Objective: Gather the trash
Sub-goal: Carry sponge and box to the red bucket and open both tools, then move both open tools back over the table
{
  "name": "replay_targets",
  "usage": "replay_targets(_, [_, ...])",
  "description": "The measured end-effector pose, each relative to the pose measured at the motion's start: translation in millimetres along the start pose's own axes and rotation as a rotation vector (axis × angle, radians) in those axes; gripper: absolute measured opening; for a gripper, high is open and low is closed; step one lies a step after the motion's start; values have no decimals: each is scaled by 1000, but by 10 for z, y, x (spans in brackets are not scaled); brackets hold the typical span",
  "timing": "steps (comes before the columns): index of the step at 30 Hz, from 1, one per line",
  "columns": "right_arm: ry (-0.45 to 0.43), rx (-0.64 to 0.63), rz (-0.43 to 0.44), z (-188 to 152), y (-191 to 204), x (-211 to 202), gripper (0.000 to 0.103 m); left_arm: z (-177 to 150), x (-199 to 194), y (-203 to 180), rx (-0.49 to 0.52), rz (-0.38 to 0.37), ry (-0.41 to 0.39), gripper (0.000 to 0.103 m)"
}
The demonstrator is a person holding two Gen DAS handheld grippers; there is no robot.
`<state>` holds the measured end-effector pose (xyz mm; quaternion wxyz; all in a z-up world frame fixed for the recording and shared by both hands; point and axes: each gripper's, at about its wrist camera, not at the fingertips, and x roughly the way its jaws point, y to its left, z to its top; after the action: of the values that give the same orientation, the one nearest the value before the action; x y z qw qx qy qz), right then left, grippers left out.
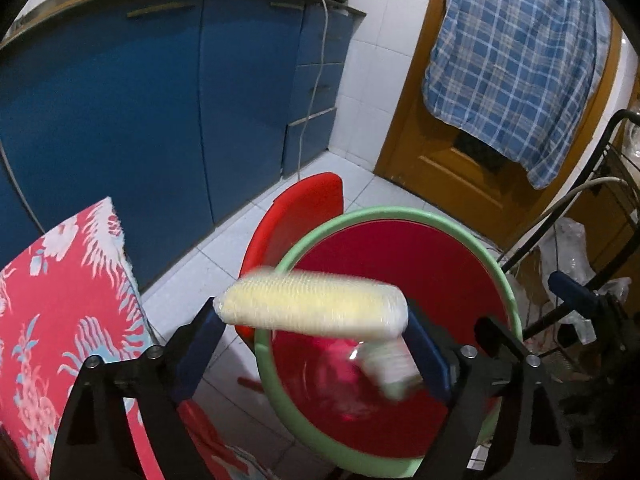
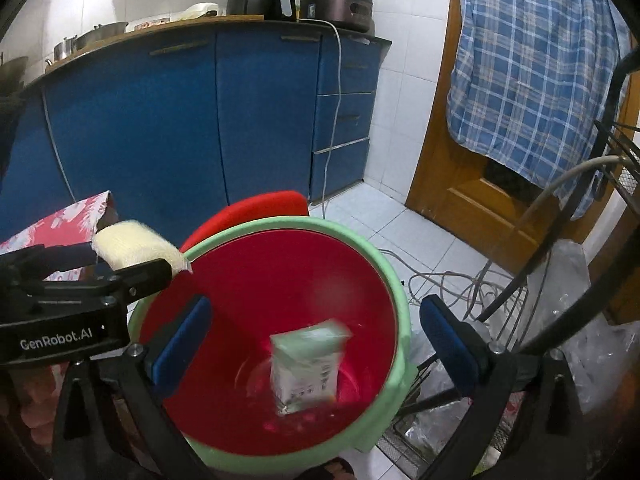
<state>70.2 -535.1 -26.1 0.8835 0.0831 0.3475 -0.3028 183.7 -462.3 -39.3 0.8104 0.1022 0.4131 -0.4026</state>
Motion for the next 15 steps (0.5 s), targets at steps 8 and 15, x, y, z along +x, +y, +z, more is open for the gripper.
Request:
replay_targets(8, [19,59,-7,-90,-90,27,102,-30,95,31,-9,0,17,98])
replay_targets(15, [34,81,-35,-163,-180,-4,102,-66,-14,-62,18,-1,15,98])
